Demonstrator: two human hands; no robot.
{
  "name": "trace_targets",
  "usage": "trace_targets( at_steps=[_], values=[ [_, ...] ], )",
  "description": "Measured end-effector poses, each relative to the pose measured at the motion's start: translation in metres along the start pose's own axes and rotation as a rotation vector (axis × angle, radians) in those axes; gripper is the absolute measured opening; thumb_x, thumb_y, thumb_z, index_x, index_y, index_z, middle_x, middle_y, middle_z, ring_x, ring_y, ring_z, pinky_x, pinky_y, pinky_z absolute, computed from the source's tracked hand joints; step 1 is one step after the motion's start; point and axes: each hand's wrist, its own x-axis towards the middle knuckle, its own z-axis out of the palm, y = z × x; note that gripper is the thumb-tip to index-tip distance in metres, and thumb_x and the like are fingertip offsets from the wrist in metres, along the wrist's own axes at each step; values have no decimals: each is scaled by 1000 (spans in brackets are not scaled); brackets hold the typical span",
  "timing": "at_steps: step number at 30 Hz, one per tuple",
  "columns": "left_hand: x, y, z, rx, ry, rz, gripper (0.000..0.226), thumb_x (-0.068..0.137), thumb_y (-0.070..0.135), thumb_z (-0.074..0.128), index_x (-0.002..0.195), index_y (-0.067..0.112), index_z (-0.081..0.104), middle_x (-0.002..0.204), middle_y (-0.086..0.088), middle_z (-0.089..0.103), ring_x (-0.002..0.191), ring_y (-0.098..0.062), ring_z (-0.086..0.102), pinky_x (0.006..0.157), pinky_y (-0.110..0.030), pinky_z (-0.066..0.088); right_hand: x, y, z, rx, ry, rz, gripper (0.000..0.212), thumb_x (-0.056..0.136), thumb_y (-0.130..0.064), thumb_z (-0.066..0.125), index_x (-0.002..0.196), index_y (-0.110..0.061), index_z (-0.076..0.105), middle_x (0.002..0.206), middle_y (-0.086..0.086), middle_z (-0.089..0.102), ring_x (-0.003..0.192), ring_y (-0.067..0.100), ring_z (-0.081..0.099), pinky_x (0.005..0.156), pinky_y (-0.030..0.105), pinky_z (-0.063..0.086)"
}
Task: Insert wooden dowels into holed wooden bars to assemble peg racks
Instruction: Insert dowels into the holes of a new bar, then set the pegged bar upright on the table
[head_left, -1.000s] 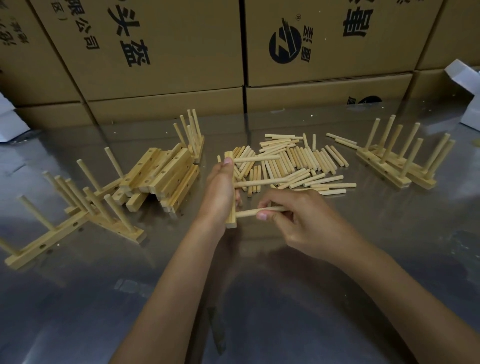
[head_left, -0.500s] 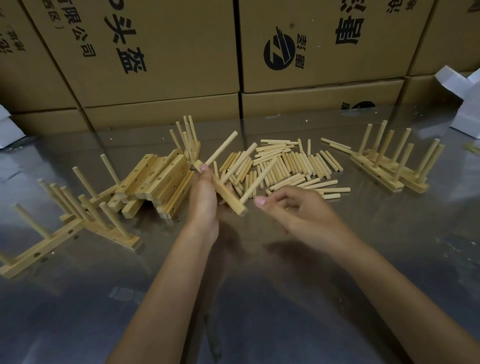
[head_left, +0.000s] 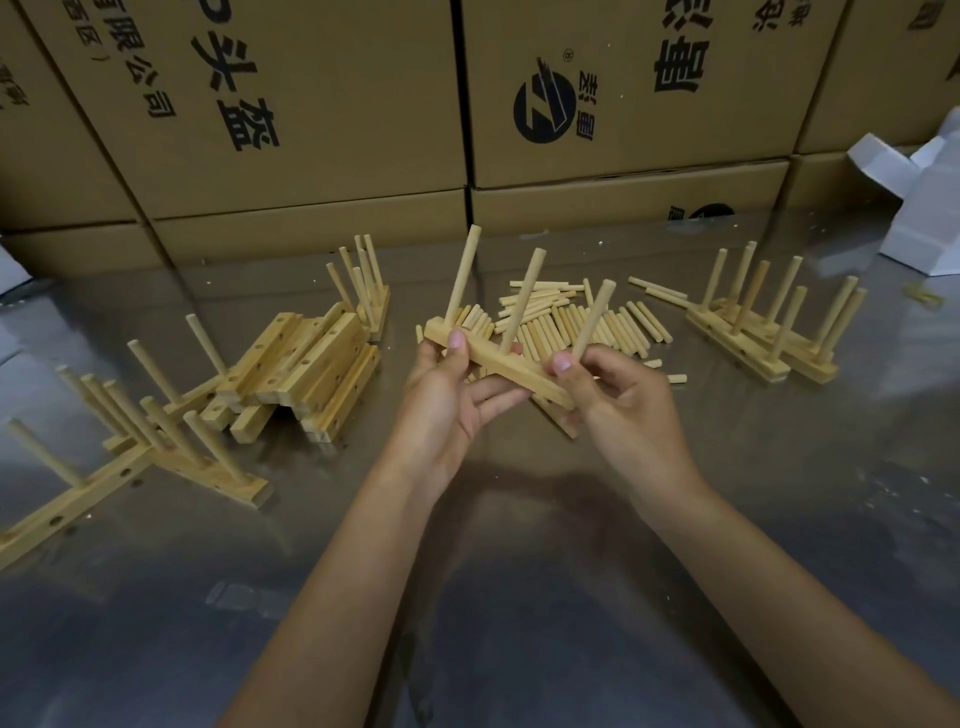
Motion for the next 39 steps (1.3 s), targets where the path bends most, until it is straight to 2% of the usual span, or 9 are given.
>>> trace_targets(
  at_steps=[5,8,11,14,20,24,28,33,39],
  values=[
    [3,4,-12,63,-76,-29,31,103,13,49,133,8,47,120,-16,71,112,-32,68,89,-43,59,12,4,-12,-34,15,29,18,97,-18,60,92,-6,73,95,9,73,88,17,68,64,18,54],
    [2,18,-34,408,-88,-57,39,87,16,68,124,7,62,118,-6,73,113,-21,68,89,-30,58,19,7,-22,-129,-74,117,13,95,-21,63,95,-16,75,100,0,73,100,16,65,84,29,52],
    [0,33,-49,941,-102,-102,23,80,23,79,103,26,76,104,10,74,102,-10,67,78,-18,50,21,8,-27,-242,-202,137,12,93,-20,66,95,-17,77,95,-4,74,98,12,65,84,22,47],
    [-1,45,-54,1264,-206,-229,18,75,26,85,90,35,79,97,15,73,100,-4,63,84,-23,42,20,5,-32,-246,-339,185,9,90,-19,70,95,-18,78,93,-6,76,98,8,67,89,21,48],
    [-6,46,-48,1339,-336,-334,24,75,18,86,93,31,79,91,9,72,89,-6,66,79,-21,46,19,2,-33,-442,-522,113,10,83,-12,77,87,-20,79,84,-8,75,84,1,67,76,10,49],
    [-4,47,-49,1483,-199,-296,17,71,30,88,86,31,79,96,12,70,99,-8,61,85,-27,46,20,3,-34,-481,-509,99,9,82,-12,78,81,-21,79,77,-7,74,74,2,67,67,11,50],
    [-2,41,-47,1478,-86,-188,17,71,25,89,82,21,77,86,5,72,87,-13,66,72,-27,48,21,7,-34,-537,-468,72,6,81,-16,79,82,-22,80,78,-13,74,79,-3,66,69,8,49],
    [0,33,-45,1473,-72,-76,14,74,23,88,81,24,76,85,8,70,86,-8,63,74,-26,45,20,11,-30,-468,-360,123,4,82,-17,79,80,-21,79,72,-5,74,72,9,70,72,25,57],
    [2,33,-49,1461,-69,-88,15,73,24,88,82,25,76,85,9,71,86,-7,63,71,-24,45,20,12,-32,-453,-390,123,5,80,-17,81,84,-21,81,80,-7,75,83,10,70,83,33,59]
  ],
)
